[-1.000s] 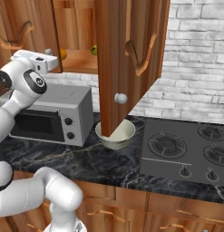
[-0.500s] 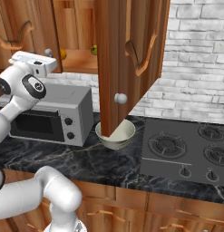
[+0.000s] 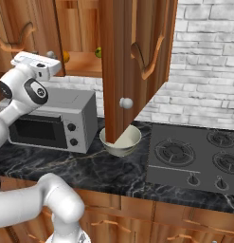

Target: Open the cabinet. Pick the peach and orange from the cabinet and place them into the bowl. Then close the cabinet.

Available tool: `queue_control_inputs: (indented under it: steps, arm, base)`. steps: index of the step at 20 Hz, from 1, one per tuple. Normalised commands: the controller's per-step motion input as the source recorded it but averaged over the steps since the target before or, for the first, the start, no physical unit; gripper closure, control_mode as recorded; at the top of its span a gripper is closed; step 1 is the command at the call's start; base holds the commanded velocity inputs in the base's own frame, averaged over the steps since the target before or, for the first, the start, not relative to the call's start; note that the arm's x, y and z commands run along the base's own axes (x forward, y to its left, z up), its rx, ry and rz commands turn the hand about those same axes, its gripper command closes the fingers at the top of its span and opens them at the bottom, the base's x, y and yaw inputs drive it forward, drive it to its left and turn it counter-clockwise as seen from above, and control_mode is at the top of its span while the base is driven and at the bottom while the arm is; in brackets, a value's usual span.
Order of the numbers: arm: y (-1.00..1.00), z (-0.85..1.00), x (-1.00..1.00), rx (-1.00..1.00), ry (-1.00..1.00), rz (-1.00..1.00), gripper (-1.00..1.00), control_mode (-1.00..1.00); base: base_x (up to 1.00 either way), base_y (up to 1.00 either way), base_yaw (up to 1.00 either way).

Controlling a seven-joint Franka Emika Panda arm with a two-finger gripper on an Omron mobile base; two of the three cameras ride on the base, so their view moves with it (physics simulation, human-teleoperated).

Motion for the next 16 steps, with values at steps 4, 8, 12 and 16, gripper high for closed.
queue_control_inputs:
  steps: [4, 8, 12, 16]
  arm:
    - [-0.04, 0.00, 0.00, 0.00, 0.00, -0.03, -1.00, -1.00]
    - [0.00, 0.00, 0.21, 0.00, 0.00, 0.00, -1.00, -1.00]
    - [-0.18, 0.00, 0.49, 0.01, 0.01, -0.04, -1.00, -1.00]
    - [-0.20, -0.04, 0.59, 0.01, 0.03, -0.05, -1.00, -1.00]
  base:
    - [0.00, 0.00, 0.00]
    - [0.00, 0.00, 0.00]
    - [0.00, 0.00, 0.00]
    - [0.00, 0.00, 0.00]
